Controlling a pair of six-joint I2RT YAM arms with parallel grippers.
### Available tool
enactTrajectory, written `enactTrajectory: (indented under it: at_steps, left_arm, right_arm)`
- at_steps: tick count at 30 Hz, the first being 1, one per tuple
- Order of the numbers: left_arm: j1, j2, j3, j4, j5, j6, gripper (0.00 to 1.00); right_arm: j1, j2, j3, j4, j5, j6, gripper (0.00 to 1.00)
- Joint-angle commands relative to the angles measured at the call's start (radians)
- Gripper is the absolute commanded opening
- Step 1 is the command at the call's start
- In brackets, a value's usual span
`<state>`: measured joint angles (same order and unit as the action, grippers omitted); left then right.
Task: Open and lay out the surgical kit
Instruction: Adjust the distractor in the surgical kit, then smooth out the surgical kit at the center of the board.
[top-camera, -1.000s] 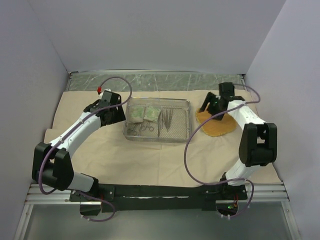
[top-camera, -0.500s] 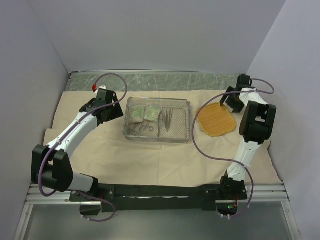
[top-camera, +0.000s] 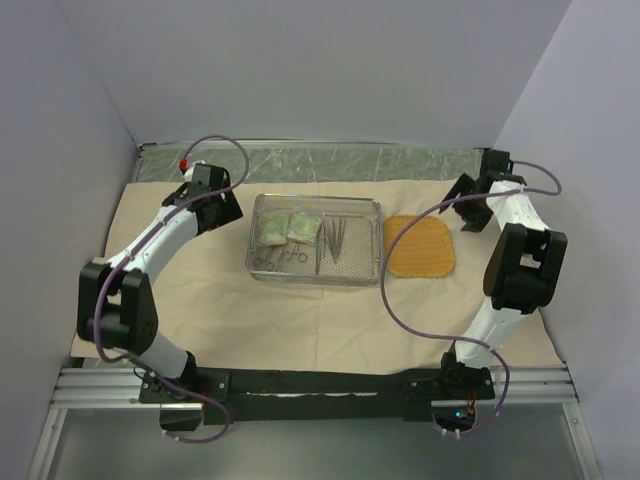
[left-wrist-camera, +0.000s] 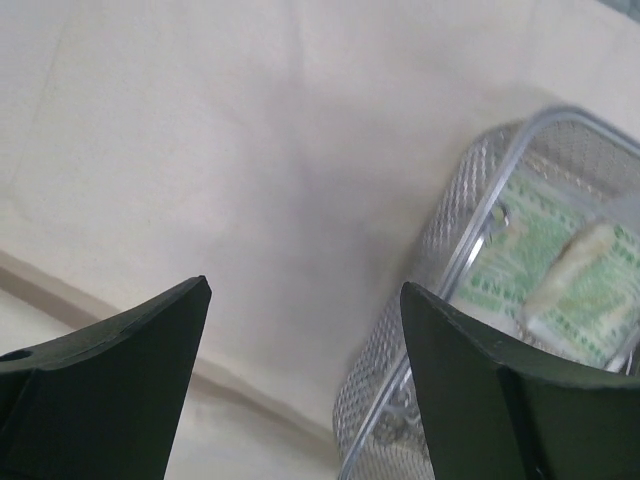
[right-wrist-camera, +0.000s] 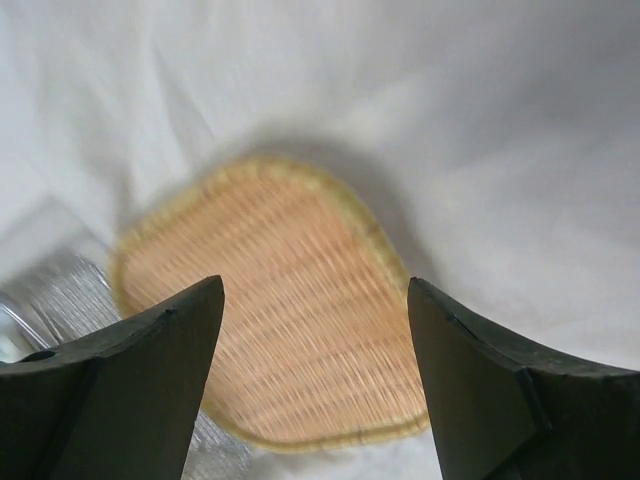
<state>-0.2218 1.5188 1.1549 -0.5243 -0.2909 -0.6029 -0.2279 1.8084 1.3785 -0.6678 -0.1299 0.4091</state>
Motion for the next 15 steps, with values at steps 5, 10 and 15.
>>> enactTrajectory:
  at_steps: [5,10,15]
  left_arm:
    - [0.091,0.199,0.213,-0.040,-0.050,-0.040,0.82]
    - [0.102,0.349,0.359,-0.106,-0.074,0.009,0.79]
    - [0.104,0.489,0.450,-0.166,-0.099,0.020,0.77]
  right_arm:
    - [-0.019,0.233,0.347,0.002,0.191,0.119,0.80]
    - [-0.019,0.287,0.353,-0.009,0.229,0.039,0.78]
    - [-0.021,0.312,0.321,-0.012,0.254,-0.032,0.77]
